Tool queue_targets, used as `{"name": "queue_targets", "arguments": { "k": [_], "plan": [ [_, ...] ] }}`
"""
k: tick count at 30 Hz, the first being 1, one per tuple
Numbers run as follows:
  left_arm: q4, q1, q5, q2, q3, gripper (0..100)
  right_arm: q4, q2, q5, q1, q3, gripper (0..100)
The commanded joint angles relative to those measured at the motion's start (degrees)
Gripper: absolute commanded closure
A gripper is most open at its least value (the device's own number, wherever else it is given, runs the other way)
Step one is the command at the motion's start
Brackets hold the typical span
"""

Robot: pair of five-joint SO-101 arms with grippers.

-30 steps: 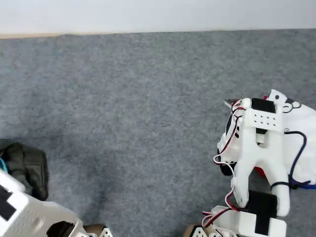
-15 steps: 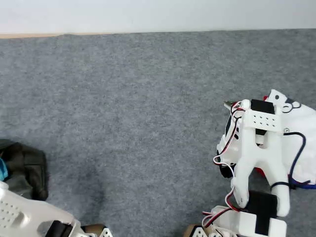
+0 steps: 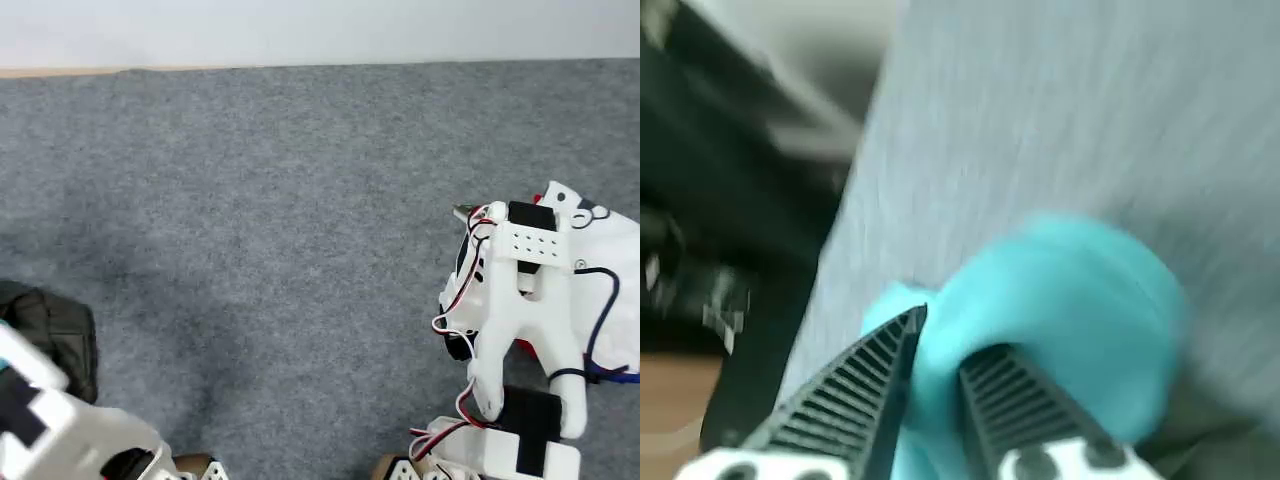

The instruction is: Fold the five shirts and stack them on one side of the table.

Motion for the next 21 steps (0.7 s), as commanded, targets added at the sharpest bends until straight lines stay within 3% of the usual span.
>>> {"name": "queue_targets", "arguments": {
  "k": [1, 6, 12, 16, 21],
  "plan": [
    [0.35, 10.99, 7.74, -11.96, -0.4, 100, 1.36, -2.42, -0.44, -0.66, -0.26, 98.8],
    [0.09, 28.22, 13.27, -20.75, -0.4, 100, 1.45, -2.42, -0.44, -0.66, -0.26, 98.8],
    [0.35, 45.45, 14.51, -27.25, -0.04, 100, 1.63, -2.42, -0.53, -0.66, -0.26, 98.8],
    [2.29, 46.95, 14.68, -26.99, 3.47, 100, 1.63, -2.42, -0.62, -0.66, -0.26, 98.8],
    [6.24, 44.66, 14.24, -22.24, 19.38, 99, 1.36, -2.42, -0.53, -0.66, -0.26, 98.8]
  ]
}}
